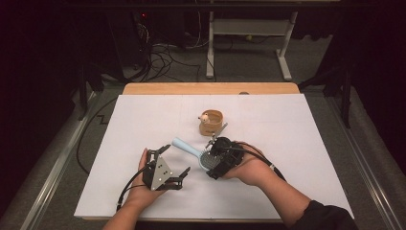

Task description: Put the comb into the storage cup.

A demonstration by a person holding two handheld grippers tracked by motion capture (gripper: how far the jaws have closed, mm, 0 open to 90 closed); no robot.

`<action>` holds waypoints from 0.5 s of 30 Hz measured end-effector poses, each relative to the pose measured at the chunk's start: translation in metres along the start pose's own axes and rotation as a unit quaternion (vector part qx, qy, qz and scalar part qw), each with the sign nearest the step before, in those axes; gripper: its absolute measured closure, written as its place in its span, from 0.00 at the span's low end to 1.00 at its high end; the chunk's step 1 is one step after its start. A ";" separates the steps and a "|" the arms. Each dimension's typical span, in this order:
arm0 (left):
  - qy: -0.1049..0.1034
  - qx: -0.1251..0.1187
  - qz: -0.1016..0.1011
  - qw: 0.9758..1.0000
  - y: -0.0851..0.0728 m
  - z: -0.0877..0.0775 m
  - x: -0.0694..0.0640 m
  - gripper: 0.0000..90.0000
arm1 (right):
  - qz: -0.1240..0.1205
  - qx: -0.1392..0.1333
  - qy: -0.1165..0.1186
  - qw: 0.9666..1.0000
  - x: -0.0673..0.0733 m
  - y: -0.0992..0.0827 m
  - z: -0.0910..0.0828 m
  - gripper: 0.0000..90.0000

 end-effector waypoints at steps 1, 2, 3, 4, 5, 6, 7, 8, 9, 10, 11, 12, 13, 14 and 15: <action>0.000 0.000 0.000 1.000 0.000 0.000 0.000 0.06 | 0.000 0.000 0.000 1.000 0.000 0.000 0.000 0.23; 0.002 0.002 0.000 1.000 -0.001 0.001 0.001 0.06 | -0.004 0.003 0.001 1.000 0.001 0.001 0.000 0.23; 0.004 0.001 0.000 1.000 -0.001 0.001 0.001 0.06 | -0.004 0.002 0.001 1.000 0.001 0.002 0.001 0.23; 0.006 0.001 0.003 1.000 -0.002 0.001 0.002 0.06 | -0.005 0.004 0.001 1.000 0.002 0.002 0.001 0.23; 0.011 0.000 0.006 1.000 -0.002 0.001 0.002 0.06 | -0.005 0.004 0.001 1.000 0.002 0.003 0.002 0.23; 0.011 0.000 0.006 1.000 -0.002 0.001 0.002 0.07 | -0.007 0.003 0.000 1.000 0.002 0.004 0.002 0.23; 0.014 0.002 0.015 1.000 -0.002 0.001 0.002 0.07 | -0.005 0.004 0.001 1.000 0.002 0.005 0.002 0.23; 0.016 0.002 0.015 1.000 -0.002 0.001 0.002 0.07 | -0.006 0.002 0.001 1.000 0.002 0.006 0.002 0.23; 0.016 0.002 0.015 1.000 -0.002 0.001 0.002 0.07 | -0.006 0.002 0.001 1.000 0.002 0.006 0.002 0.23; 0.016 0.001 0.015 1.000 -0.002 0.000 0.002 0.07 | -0.007 0.001 0.002 1.000 0.003 0.007 0.002 0.23; 0.018 -0.001 0.016 1.000 -0.002 0.000 0.002 0.07 | -0.011 0.001 0.003 1.000 0.004 0.009 0.002 0.23; 0.019 -0.001 0.017 1.000 -0.001 0.000 0.002 0.07 | -0.008 0.002 0.005 1.000 0.006 0.009 0.002 0.23; 0.019 -0.001 0.017 1.000 -0.001 0.000 0.002 0.07 | -0.011 0.000 0.005 1.000 0.006 0.010 0.003 0.23; 0.020 -0.002 0.018 1.000 -0.001 0.000 0.002 0.07 | -0.016 0.002 0.004 1.000 0.006 0.010 0.003 0.23; 0.020 -0.001 0.018 1.000 -0.002 0.000 0.002 0.07 | -0.016 0.003 0.004 1.000 0.007 0.011 0.003 0.23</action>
Point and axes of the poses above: each handheld gripper's, and its own axes: z roughly forward along the jaws, y roughly out of its top, x roughly to its left, the point moved 10 cm from there along z, roughly forward along the jaws, and after that the axes turned 13 degrees about x, right-handed, at the moved point
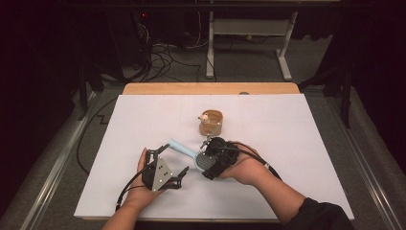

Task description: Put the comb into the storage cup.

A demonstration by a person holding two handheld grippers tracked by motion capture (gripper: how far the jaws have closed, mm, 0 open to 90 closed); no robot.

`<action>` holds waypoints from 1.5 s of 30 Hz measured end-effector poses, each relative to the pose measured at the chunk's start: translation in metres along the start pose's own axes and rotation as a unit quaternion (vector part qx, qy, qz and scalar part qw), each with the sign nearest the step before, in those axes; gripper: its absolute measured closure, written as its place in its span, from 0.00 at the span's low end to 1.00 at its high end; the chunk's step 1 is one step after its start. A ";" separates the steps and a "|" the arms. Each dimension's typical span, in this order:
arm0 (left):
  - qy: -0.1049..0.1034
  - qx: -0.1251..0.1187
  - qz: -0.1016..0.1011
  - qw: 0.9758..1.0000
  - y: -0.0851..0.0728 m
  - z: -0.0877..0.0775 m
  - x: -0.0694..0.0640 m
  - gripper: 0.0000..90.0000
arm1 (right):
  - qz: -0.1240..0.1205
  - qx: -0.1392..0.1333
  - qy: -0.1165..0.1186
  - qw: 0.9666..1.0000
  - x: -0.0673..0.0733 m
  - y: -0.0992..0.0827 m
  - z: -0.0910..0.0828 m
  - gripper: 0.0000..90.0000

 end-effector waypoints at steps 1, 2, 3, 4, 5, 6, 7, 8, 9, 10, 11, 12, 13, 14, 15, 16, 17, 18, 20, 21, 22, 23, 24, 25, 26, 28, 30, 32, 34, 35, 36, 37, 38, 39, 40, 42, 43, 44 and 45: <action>0.001 0.002 0.003 1.000 -0.001 0.000 0.000 0.07 | 0.000 0.000 0.000 1.000 0.000 0.000 0.000 0.23; 0.002 0.003 0.005 1.000 -0.001 0.000 0.000 0.07 | 0.000 -0.001 0.000 1.000 0.000 0.001 0.000 0.23; 0.003 0.003 0.006 1.000 -0.001 0.000 0.000 0.07 | 0.002 -0.001 0.003 1.000 0.000 0.001 0.000 0.23; 0.004 0.004 0.007 1.000 -0.001 0.000 -0.001 0.07 | 0.001 -0.001 0.002 1.000 0.000 0.002 0.001 0.23; 0.005 0.005 0.009 1.000 -0.001 0.000 -0.001 0.07 | 0.001 -0.001 0.002 1.000 0.000 0.002 0.000 0.23; 0.007 0.006 0.011 1.000 -0.001 0.000 0.000 0.07 | 0.002 -0.002 0.004 1.000 0.000 0.003 0.000 0.23; 0.007 0.006 0.011 1.000 -0.001 0.000 0.000 0.07 | -0.003 -0.002 0.002 1.000 -0.001 0.003 0.000 0.23; 0.012 0.012 0.015 1.000 -0.002 0.000 0.001 0.07 | -0.002 -0.002 0.003 1.000 -0.001 0.004 -0.001 0.23; 0.016 0.014 0.016 1.000 -0.003 0.000 0.001 0.07 | -0.002 -0.005 0.004 1.000 -0.001 0.005 -0.001 0.23; 0.016 0.014 0.016 1.000 -0.003 0.000 0.001 0.07 | -0.003 -0.005 0.003 1.000 -0.001 0.005 -0.002 0.23; 0.023 0.018 0.022 0.999 -0.003 -0.001 0.002 0.07 | -0.004 -0.006 0.003 1.000 0.000 0.006 -0.002 0.23; 0.029 0.022 0.024 0.999 -0.003 -0.001 0.003 0.08 | -0.006 -0.007 0.001 1.000 -0.001 0.007 -0.003 0.23; 0.033 0.024 0.028 0.999 -0.003 -0.001 0.003 0.08 | -0.005 -0.008 0.003 1.000 0.000 0.008 -0.003 0.23; 0.037 0.029 0.033 0.998 -0.003 -0.002 0.003 0.08 | -0.007 -0.008 0.003 1.000 0.000 0.008 -0.003 0.23; 0.037 0.029 0.033 0.998 -0.003 -0.002 0.003 0.08 | -0.008 -0.008 0.003 1.000 0.001 0.008 -0.003 0.23; 0.049 0.037 0.044 0.997 -0.004 -0.002 0.003 0.08 | -0.009 -0.008 0.002 1.000 0.001 0.009 -0.003 0.23; 0.056 0.040 0.049 0.996 -0.004 -0.002 0.003 0.09 | -0.011 -0.009 0.003 1.000 0.001 0.010 -0.004 0.23; 0.061 0.042 0.050 0.996 -0.004 -0.002 0.003 0.09 | -0.013 -0.009 0.003 1.000 0.002 0.011 -0.004 0.23; 0.064 0.046 0.051 0.996 -0.004 -0.002 0.003 0.09 | -0.017 -0.010 0.004 1.000 0.002 0.012 -0.004 0.23; 0.067 0.048 0.051 0.995 -0.004 -0.002 0.003 0.09 | -0.017 -0.010 0.003 1.000 0.002 0.014 -0.005 0.23; 0.071 0.053 0.058 0.994 -0.006 -0.003 0.002 0.09 | -0.017 -0.013 0.004 1.000 0.002 0.015 -0.005 0.23; 0.071 0.053 0.058 0.994 -0.006 -0.003 0.002 0.09 | -0.018 -0.011 0.004 1.000 0.001 0.015 -0.005 0.23; 0.076 0.059 0.068 0.993 -0.007 -0.003 0.000 0.09 | -0.020 -0.011 0.004 1.000 0.001 0.015 -0.005 0.23; 0.078 0.063 0.074 0.992 -0.008 -0.004 -0.001 0.09 | -0.021 -0.007 0.002 1.000 0.001 0.015 -0.005 0.23; 0.078 0.063 0.074 0.992 -0.008 -0.004 -0.001 0.09 | -0.021 -0.007 0.002 1.000 0.001 0.015 -0.005 0.23; 0.077 0.063 0.084 0.991 -0.008 -0.004 -0.005 0.09 | -0.024 -0.007 0.003 1.000 0.004 0.017 -0.004 0.23; 0.081 0.057 0.086 0.991 -0.006 -0.005 -0.005 0.09 | -0.026 -0.008 0.003 1.000 0.005 0.017 -0.004 0.23; 0.084 0.055 0.085 0.991 -0.005 -0.006 -0.005 0.09 | -0.027 -0.008 0.002 1.000 0.005 0.017 -0.005 0.23; 0.089 0.051 0.086 0.991 -0.003 -0.008 -0.003 0.09 | -0.028 -0.008 0.000 1.000 0.004 0.017 -0.005 0.23; 0.090 0.052 0.085 0.991 -0.003 -0.007 -0.003 0.09 | -0.028 -0.007 -0.001 1.000 0.004 0.017 -0.006 0.23; 0.091 0.056 0.086 0.991 -0.004 -0.006 -0.003 0.09 | -0.027 -0.006 -0.001 1.000 0.004 0.017 -0.006 0.23; 0.090 0.058 0.085 0.991 -0.005 -0.005 -0.003 0.10 | -0.028 -0.007 -0.002 1.000 0.003 0.018 -0.006 0.23; 0.089 0.058 0.085 0.991 -0.006 -0.005 -0.003 0.10 | -0.027 -0.007 -0.003 1.000 0.003 0.018 -0.007 0.23; 0.090 0.058 0.086 0.990 -0.006 -0.005 -0.003 0.10 | -0.027 -0.007 -0.003 1.000 0.003 0.018 -0.007 0.23; 0.090 0.058 0.086 0.990 -0.006 -0.005 -0.003 0.10 | -0.027 -0.007 -0.003 1.000 0.003 0.018 -0.007 0.23; 0.093 0.056 0.084 0.991 -0.006 -0.005 -0.001 0.10 | -0.026 -0.006 0.000 1.000 0.004 0.018 -0.006 0.23; 0.091 0.056 0.083 0.991 -0.006 -0.005 -0.001 0.10 | -0.027 -0.006 0.000 1.000 0.004 0.019 -0.006 0.23; 0.089 0.058 0.081 0.991 -0.006 -0.004 -0.002 0.10 | -0.029 -0.007 0.001 1.000 0.004 0.019 -0.005 0.23; 0.088 0.059 0.082 0.991 -0.007 -0.004 -0.002 0.10 | -0.028 -0.004 0.001 1.000 0.005 0.020 -0.004 0.23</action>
Point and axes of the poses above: each handheld gripper's, and its own axes: z roughly forward along the jaws, y roughly out of its top, x roughly to its left, the point moved 10 cm from there along z, roughly forward along the jaws, and after that the axes turned 13 degrees about x, right-handed, at the moved point
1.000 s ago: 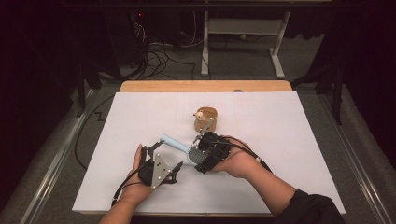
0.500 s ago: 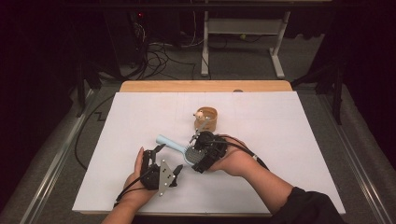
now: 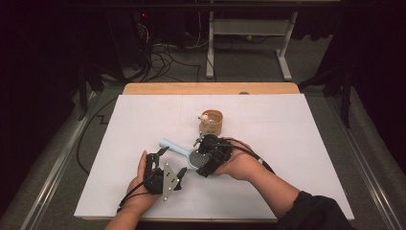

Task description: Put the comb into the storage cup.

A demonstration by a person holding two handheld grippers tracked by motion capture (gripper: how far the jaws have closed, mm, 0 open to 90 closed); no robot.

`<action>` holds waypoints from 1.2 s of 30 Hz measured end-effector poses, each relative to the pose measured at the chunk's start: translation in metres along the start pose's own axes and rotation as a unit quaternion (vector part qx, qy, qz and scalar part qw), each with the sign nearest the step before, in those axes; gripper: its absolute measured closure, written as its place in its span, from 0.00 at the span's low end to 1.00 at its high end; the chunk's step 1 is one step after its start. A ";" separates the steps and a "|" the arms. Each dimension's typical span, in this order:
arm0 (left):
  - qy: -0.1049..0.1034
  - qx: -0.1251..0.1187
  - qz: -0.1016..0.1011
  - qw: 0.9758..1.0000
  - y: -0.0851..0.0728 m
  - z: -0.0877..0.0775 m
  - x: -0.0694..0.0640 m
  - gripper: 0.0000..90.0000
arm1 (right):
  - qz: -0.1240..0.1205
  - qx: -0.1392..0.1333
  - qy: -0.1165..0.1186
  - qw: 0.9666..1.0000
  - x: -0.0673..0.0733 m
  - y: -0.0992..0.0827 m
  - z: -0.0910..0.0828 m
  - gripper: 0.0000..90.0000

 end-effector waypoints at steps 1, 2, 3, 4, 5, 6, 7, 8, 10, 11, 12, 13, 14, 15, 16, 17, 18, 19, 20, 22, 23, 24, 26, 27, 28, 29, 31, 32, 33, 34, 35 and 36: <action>0.000 0.000 0.000 1.000 0.000 0.000 0.000 0.10 | 0.000 0.000 0.000 1.000 0.000 0.000 0.000 0.23; 0.001 0.001 0.004 1.000 0.000 0.000 -0.001 0.11 | -0.003 0.001 0.000 1.000 0.000 0.001 0.002 0.23; 0.000 0.001 0.003 1.000 0.000 0.001 -0.001 0.11 | -0.001 0.001 0.003 1.000 0.001 0.002 0.003 0.23; 0.001 0.001 0.003 1.000 0.000 0.001 -0.001 0.11 | -0.004 0.001 0.002 1.000 0.001 0.003 0.004 0.23; 0.002 0.002 0.004 1.000 0.000 0.001 -0.001 0.11 | -0.004 -0.001 0.003 1.000 0.002 0.004 0.004 0.23; 0.002 0.002 0.004 1.000 0.000 0.001 -0.001 0.11 | -0.004 -0.001 0.003 1.000 0.002 0.004 0.004 0.23; 0.002 0.001 0.003 1.000 0.000 0.001 -0.001 0.11 | -0.004 0.004 0.003 1.000 0.003 0.005 0.005 0.23; 0.000 -0.001 0.002 1.000 0.000 0.001 -0.001 0.11 | -0.007 0.004 0.002 1.000 0.003 0.006 0.005 0.23; 0.002 -0.002 0.003 1.000 0.001 0.001 -0.001 0.11 | -0.007 0.005 0.003 1.000 0.005 0.007 0.006 0.23; 0.002 -0.002 0.003 1.000 0.001 0.001 -0.001 0.11 | -0.010 0.004 0.003 1.000 0.005 0.008 0.007 0.23; 0.002 -0.001 0.005 1.000 0.001 0.001 -0.001 0.11 | -0.011 0.005 0.006 1.000 0.006 0.008 0.008 0.23; 0.002 -0.001 0.005 1.000 0.001 0.001 -0.001 0.12 | -0.012 0.005 0.005 1.000 0.007 0.009 0.009 0.23; 0.001 -0.001 0.004 1.000 0.001 0.001 -0.001 0.12 | -0.011 0.007 0.004 1.000 0.007 0.009 0.009 0.23; 0.001 -0.001 0.004 1.000 0.001 0.001 -0.001 0.12 | -0.013 0.007 0.005 1.000 0.006 0.010 0.009 0.23; 0.001 0.000 0.006 1.000 0.000 0.001 -0.001 0.12 | -0.011 0.006 0.006 1.000 0.007 0.010 0.009 0.23; 0.001 0.001 0.008 1.000 0.000 0.001 -0.002 0.13 | -0.010 0.006 0.008 1.000 0.007 0.011 0.009 0.23; 0.001 0.001 0.008 1.000 0.000 0.001 -0.002 0.14 | -0.012 0.007 0.008 1.000 0.008 0.011 0.009 0.23; 0.002 0.001 0.008 1.000 0.000 0.001 -0.001 0.15 | -0.012 0.009 0.008 1.000 0.008 0.011 0.009 0.23; 0.001 -0.001 0.007 1.000 0.001 0.001 -0.001 0.16 | -0.016 0.009 0.008 1.000 0.008 0.012 0.010 0.23; 0.000 -0.001 0.006 1.000 0.001 0.001 -0.001 0.16 | -0.016 0.010 0.010 1.000 0.009 0.012 0.010 0.23; 0.000 0.000 0.006 1.000 0.000 0.002 -0.001 0.16 | -0.017 0.008 0.010 1.000 0.009 0.013 0.011 0.23; 0.000 0.002 0.007 1.000 0.000 0.002 -0.001 0.17 | -0.017 0.008 0.009 1.000 0.010 0.013 0.011 0.23; 0.001 0.003 0.008 1.000 0.000 0.003 -0.001 0.17 | -0.018 0.010 0.009 1.000 0.010 0.013 0.011 0.23; 0.003 0.002 0.008 1.000 0.000 0.002 -0.001 0.17 | -0.017 0.009 0.009 1.000 0.010 0.013 0.010 0.23; 0.003 0.002 0.007 1.000 0.001 0.002 -0.001 0.17 | -0.016 0.009 0.010 1.000 0.011 0.013 0.010 0.23; 0.003 0.001 0.006 1.000 0.001 0.003 -0.001 0.17 | -0.015 0.008 0.011 1.000 0.011 0.014 0.010 0.23; 0.000 0.001 0.005 1.000 0.001 0.003 -0.002 0.17 | -0.018 0.009 0.012 1.000 0.010 0.014 0.010 0.23; -0.001 0.004 0.008 1.000 0.001 0.004 -0.002 0.17 | -0.018 0.010 0.012 1.000 0.010 0.014 0.010 0.23; 0.000 0.005 0.010 1.000 0.000 0.004 -0.002 0.17 | -0.014 0.012 0.014 1.000 0.011 0.013 0.010 0.23; 0.000 0.006 0.011 1.000 0.000 0.004 -0.003 0.17 | -0.015 0.012 0.014 1.000 0.011 0.013 0.010 0.23; 0.000 0.006 0.011 1.000 0.000 0.004 -0.003 0.17 | -0.015 0.012 0.014 1.000 0.011 0.013 0.010 0.23; 0.000 0.007 0.016 1.000 0.000 0.004 -0.003 0.17 | -0.014 0.014 0.015 1.000 0.011 0.013 0.010 0.23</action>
Point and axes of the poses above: each handheld gripper's, and its own axes: z roughly forward along the jaws, y roughly out of its top, x roughly to its left, the point moved 10 cm from there along z, roughly forward along the jaws, and after that the axes turned 13 degrees about x, right-handed, at the moved point
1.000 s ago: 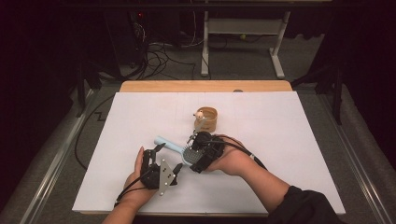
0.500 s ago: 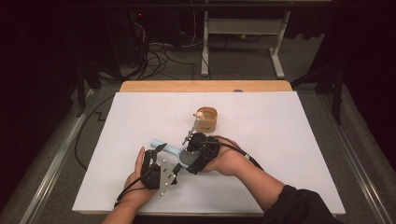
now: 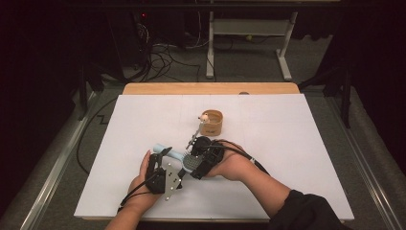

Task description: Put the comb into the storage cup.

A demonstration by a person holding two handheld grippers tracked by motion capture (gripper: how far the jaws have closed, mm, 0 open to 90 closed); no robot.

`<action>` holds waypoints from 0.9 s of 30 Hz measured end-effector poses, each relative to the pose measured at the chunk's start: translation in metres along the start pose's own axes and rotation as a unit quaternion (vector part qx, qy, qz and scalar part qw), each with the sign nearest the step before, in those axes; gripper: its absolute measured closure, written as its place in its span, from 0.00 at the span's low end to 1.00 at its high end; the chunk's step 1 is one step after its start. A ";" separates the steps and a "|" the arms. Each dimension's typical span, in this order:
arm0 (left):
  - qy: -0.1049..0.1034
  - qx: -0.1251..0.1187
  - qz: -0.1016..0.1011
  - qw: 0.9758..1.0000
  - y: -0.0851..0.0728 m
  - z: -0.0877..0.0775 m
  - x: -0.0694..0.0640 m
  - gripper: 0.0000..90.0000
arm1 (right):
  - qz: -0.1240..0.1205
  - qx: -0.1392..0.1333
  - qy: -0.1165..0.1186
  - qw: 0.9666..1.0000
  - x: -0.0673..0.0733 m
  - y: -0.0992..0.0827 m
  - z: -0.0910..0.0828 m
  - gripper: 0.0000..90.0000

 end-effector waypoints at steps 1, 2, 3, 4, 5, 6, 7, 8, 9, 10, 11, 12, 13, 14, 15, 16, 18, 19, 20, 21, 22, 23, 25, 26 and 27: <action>0.000 0.000 0.000 1.000 0.000 0.000 0.000 0.18 | 0.000 0.000 0.000 1.000 0.000 0.000 0.000 0.23; -0.001 0.001 0.000 1.000 0.000 0.000 0.000 0.18 | 0.000 -0.001 0.002 1.000 0.000 0.000 0.000 0.23; -0.005 0.002 -0.001 1.000 0.000 0.000 -0.001 0.18 | 0.000 0.000 0.003 1.000 0.001 0.000 0.000 0.23; -0.006 0.003 -0.002 1.000 0.000 0.000 -0.001 0.18 | 0.000 0.000 0.003 1.000 0.001 0.000 0.000 0.23; -0.006 0.003 -0.003 1.000 0.000 -0.001 -0.001 0.18 | -0.002 0.000 0.004 1.000 0.001 0.000 0.000 0.23; -0.007 0.004 -0.004 1.000 0.000 -0.001 0.000 0.18 | -0.002 -0.001 0.006 1.000 0.001 0.000 0.000 0.23; -0.007 0.004 -0.005 1.000 0.000 -0.001 0.000 0.18 | -0.004 -0.002 0.006 1.000 0.001 0.000 0.000 0.23; -0.007 0.004 -0.005 1.000 0.000 -0.001 0.000 0.18 | -0.004 -0.002 0.007 1.000 0.002 0.000 0.000 0.23; -0.008 0.005 -0.005 1.000 0.000 -0.001 0.000 0.18 | -0.004 -0.002 0.007 1.000 0.002 0.000 0.000 0.23; -0.014 0.009 -0.006 1.000 0.000 0.000 -0.001 0.19 | -0.003 -0.001 0.007 1.000 0.002 -0.001 -0.001 0.23; -0.015 0.009 -0.005 1.000 0.000 0.000 -0.002 0.19 | -0.003 -0.001 0.007 1.000 0.001 -0.001 -0.001 0.23; -0.015 0.009 -0.004 1.000 0.000 0.000 -0.002 0.20 | -0.002 -0.001 0.006 1.000 0.001 -0.001 -0.001 0.23; -0.015 0.009 -0.004 1.000 0.000 0.000 -0.002 0.20 | -0.002 -0.001 0.006 1.000 0.001 -0.001 -0.001 0.23; -0.016 0.009 -0.002 1.000 0.000 0.000 -0.003 0.20 | -0.002 -0.001 0.004 1.000 0.001 -0.001 -0.002 0.23; -0.015 0.008 -0.001 1.000 0.000 0.000 -0.003 0.21 | -0.002 -0.002 0.003 1.000 0.001 -0.002 -0.002 0.23; -0.014 0.007 -0.001 1.000 0.000 0.000 -0.003 0.22 | -0.002 -0.004 0.003 1.000 0.001 -0.001 -0.003 0.23; -0.013 0.006 -0.001 1.000 0.000 0.000 -0.002 0.23 | -0.003 -0.003 0.001 1.000 0.000 -0.002 -0.003 0.23; -0.013 0.006 -0.001 1.000 0.000 0.000 -0.002 0.25 | -0.003 -0.003 0.001 1.000 0.000 -0.002 -0.003 0.23; -0.014 0.007 0.003 1.000 0.000 -0.001 -0.002 0.26 | -0.002 -0.003 0.001 1.000 0.000 -0.002 -0.003 0.23; -0.014 0.007 0.003 1.000 0.000 -0.001 -0.002 0.28 | -0.002 -0.003 0.001 1.000 0.000 -0.002 -0.003 0.23; -0.016 0.007 -0.002 1.000 -0.001 0.000 -0.001 0.29 | -0.003 -0.005 0.001 1.000 -0.001 -0.002 -0.003 0.23; -0.016 0.007 -0.002 1.000 -0.001 0.000 -0.001 0.29 | -0.003 -0.005 0.001 1.000 -0.001 -0.002 -0.003 0.23; -0.014 0.008 -0.002 1.000 -0.001 0.001 0.000 0.29 | 0.002 -0.004 0.003 1.000 -0.001 -0.002 -0.004 0.23; -0.013 0.007 -0.003 1.000 -0.002 0.001 0.000 0.29 | 0.002 -0.004 0.003 1.000 -0.001 -0.002 -0.004 0.23; -0.012 0.007 -0.001 1.000 -0.001 0.001 0.000 0.29 | 0.000 -0.004 0.003 1.000 -0.001 -0.001 -0.003 0.23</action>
Point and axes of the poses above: each handheld gripper's, and its own axes: z roughly forward along the jaws, y roughly out of its top, x roughly to its left, the point moved 10 cm from there along z, roughly forward along the jaws, and after that the axes turned 13 degrees about x, right-handed, at the moved point
